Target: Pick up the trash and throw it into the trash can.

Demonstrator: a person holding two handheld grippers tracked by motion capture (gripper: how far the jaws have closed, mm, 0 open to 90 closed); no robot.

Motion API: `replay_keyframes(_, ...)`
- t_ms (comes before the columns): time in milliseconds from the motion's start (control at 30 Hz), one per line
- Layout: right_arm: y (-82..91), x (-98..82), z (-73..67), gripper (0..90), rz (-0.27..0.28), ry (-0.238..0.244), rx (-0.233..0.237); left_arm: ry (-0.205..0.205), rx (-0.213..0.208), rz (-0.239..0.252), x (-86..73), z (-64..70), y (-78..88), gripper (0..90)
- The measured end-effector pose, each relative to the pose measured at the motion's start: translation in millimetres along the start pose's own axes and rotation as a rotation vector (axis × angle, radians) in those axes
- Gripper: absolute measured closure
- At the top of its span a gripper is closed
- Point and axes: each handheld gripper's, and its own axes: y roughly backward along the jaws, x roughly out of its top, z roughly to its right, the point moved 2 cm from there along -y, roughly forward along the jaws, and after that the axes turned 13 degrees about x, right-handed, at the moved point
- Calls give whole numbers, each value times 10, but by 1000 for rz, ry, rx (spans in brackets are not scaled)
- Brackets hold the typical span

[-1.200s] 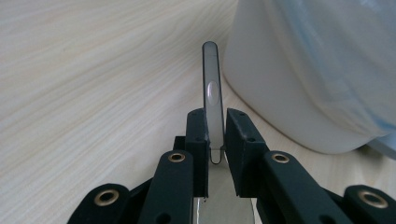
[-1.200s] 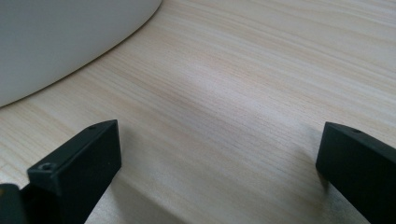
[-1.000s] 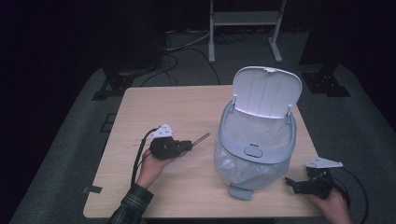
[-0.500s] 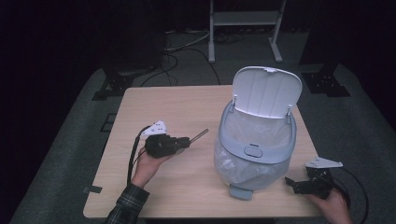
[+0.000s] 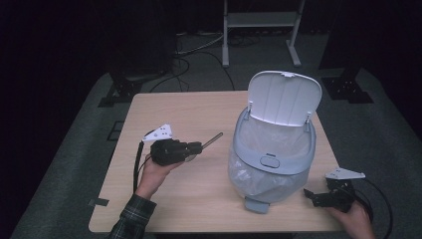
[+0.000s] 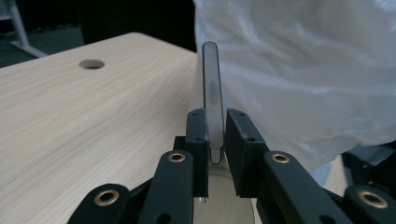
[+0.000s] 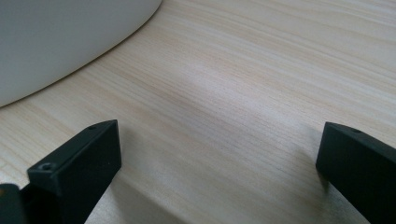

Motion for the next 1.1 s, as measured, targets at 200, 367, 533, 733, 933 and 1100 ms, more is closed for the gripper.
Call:
replay_keyframes(200, 0, 0, 0, 0, 0, 0, 0, -3, -25, 35, 108, 23, 54, 791)
replay_keyframes(367, 0, 0, 0, 0, 0, 0, 0, -9, -46, 54, 194, 46, 90, 791)
replay_keyframes(533, 0, 0, 0, 0, 0, 0, 0, -11, -65, 75, 279, 73, 139, 791)
replay_keyframes(733, 0, 0, 0, 0, 0, 0, 0, -20, -96, 97, 384, 126, 172, 791)
replay_keyframes(933, 0, 0, 0, 0, 0, 0, 0, -39, -123, 112, 511, 189, 180, 791)
replay_keyframes(1100, 0, 0, 0, 0, 0, 0, 0, -52, -145, 128, 630, 247, 176, 791)
